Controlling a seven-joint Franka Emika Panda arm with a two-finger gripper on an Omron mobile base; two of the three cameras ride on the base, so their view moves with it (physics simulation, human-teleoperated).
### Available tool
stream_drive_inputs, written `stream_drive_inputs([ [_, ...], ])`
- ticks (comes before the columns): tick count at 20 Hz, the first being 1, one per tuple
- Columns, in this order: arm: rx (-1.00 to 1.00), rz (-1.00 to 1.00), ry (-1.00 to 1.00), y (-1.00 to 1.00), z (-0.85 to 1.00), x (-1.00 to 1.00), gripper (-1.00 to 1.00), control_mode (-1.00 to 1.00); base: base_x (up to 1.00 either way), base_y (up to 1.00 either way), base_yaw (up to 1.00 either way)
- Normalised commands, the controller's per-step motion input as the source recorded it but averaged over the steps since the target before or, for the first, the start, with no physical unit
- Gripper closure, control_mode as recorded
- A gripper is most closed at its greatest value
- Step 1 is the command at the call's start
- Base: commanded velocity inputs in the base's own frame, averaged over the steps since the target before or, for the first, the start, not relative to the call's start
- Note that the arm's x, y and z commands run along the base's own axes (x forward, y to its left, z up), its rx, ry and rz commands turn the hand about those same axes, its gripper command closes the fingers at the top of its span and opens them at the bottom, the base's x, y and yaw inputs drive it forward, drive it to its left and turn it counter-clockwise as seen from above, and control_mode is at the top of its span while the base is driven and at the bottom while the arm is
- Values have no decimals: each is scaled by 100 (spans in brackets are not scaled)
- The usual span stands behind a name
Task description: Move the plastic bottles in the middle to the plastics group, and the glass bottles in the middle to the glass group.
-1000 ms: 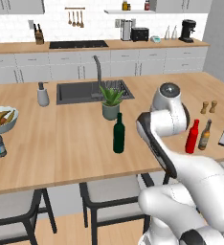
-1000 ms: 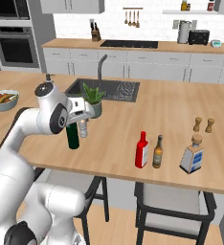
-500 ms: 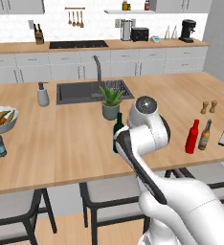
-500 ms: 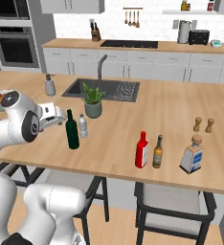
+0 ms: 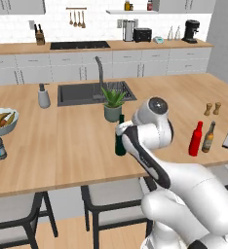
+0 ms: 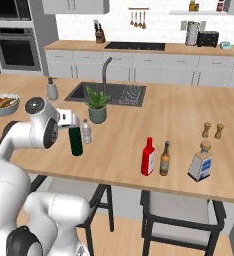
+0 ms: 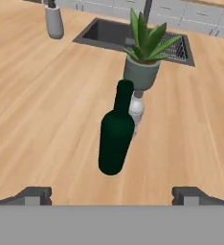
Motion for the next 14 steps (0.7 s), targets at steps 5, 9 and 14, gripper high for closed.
stream_drive_inputs([
  [5,4,-3,13,1,4,33,-100,-100,0,0,0],
  [9,0,0,22,1,0,32,-100,-100,0,0,0],
  [14,0,0,5,0,-13,8,-100,-100,0,0,0],
])
